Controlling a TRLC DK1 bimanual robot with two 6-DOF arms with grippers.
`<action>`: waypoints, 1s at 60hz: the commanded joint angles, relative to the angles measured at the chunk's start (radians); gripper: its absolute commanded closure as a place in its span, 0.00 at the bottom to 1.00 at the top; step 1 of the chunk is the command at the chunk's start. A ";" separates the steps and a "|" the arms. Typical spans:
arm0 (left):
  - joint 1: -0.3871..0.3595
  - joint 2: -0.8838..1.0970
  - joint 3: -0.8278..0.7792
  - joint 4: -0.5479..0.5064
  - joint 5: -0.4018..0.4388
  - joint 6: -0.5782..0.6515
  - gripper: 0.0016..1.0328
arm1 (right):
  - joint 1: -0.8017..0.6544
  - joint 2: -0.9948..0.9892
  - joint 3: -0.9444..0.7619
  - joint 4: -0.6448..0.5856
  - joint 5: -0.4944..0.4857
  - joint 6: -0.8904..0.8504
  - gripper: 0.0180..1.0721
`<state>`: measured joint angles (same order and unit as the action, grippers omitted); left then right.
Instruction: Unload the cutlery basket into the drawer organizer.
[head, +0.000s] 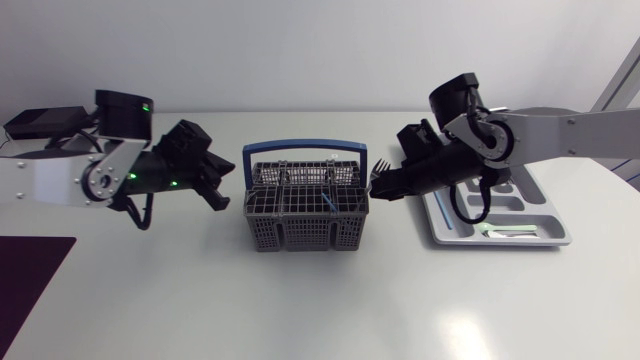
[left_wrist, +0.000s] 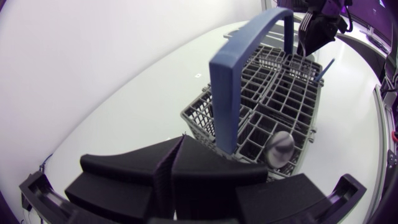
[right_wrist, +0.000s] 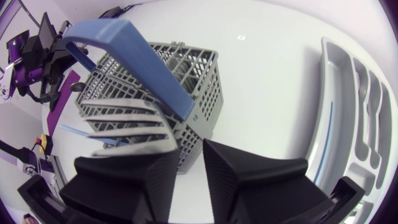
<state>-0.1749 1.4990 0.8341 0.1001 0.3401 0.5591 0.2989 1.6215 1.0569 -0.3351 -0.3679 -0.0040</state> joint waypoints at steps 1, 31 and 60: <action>0.014 -0.125 -0.021 -0.092 0.008 0.018 0.72 | -0.014 -0.055 -0.040 0.010 0.015 -0.016 0.35; -0.380 -0.310 0.217 -0.728 -0.398 -0.226 0.44 | -0.053 -0.201 -0.046 -0.107 0.015 -0.037 0.27; -0.494 -0.040 0.281 -0.720 -0.613 -0.335 0.42 | -0.055 -0.315 -0.046 -0.196 0.032 -0.039 0.27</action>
<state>-0.6533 1.4284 1.0721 -0.6228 -0.2535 0.2569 0.2482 1.3205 1.0168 -0.5148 -0.3420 -0.0303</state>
